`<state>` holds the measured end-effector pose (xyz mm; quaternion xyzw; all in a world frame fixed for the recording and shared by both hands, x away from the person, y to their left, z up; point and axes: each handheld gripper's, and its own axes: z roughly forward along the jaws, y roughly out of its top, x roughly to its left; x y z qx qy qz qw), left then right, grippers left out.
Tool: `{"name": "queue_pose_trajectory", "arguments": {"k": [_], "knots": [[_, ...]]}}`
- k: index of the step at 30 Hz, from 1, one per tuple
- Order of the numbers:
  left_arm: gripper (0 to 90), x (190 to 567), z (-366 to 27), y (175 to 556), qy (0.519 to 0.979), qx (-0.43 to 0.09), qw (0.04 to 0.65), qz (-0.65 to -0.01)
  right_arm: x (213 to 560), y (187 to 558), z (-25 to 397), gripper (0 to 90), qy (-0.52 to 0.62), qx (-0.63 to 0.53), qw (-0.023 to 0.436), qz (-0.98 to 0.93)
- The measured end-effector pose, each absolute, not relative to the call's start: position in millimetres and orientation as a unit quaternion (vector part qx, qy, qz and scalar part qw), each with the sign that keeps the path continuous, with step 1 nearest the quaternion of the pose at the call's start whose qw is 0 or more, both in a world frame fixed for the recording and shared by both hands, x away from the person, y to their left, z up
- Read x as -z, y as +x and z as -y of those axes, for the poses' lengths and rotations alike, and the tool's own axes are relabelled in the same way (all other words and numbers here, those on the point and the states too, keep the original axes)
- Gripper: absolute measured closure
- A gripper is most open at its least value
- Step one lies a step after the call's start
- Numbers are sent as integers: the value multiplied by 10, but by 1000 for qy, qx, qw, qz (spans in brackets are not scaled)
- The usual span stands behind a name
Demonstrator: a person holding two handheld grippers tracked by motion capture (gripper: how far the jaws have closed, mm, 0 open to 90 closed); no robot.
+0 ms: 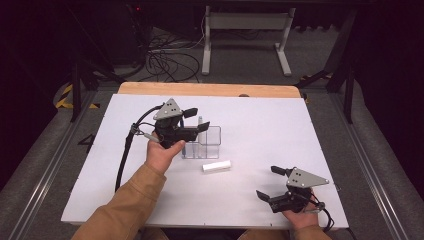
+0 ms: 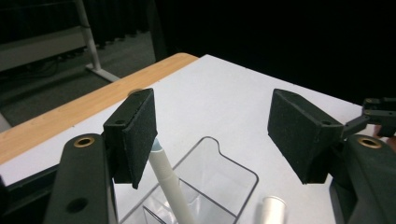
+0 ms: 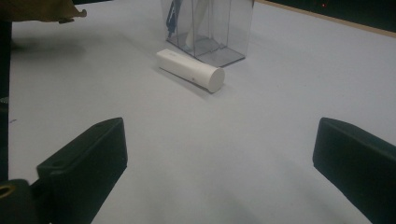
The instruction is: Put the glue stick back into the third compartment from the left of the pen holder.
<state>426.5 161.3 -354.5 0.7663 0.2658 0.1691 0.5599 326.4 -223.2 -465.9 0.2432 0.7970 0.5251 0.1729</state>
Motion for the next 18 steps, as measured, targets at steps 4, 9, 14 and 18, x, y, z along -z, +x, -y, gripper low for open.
{"name": "queue_pose_trajectory", "arguments": {"k": [4, 9, 14, 18], "knots": [[333, 3535, -1615, 4250, 769, -160, 560, -264, 4660, 3262, 2231, 37, 244, -525, 173, -797], [295, 3510, -1611, 4213, 774, -155, 560, -252, 4659, 3265, 2232, 37, 244, -526, 173, -796], [253, 3505, -1598, 4200, 776, -153, 558, -250, 4660, 3262, 2231, 37, 243, -525, 174, -797], [223, 3511, -1594, 4191, 785, -152, 553, -234, 4658, 3262, 2233, 37, 243, -525, 173, -797]]}}
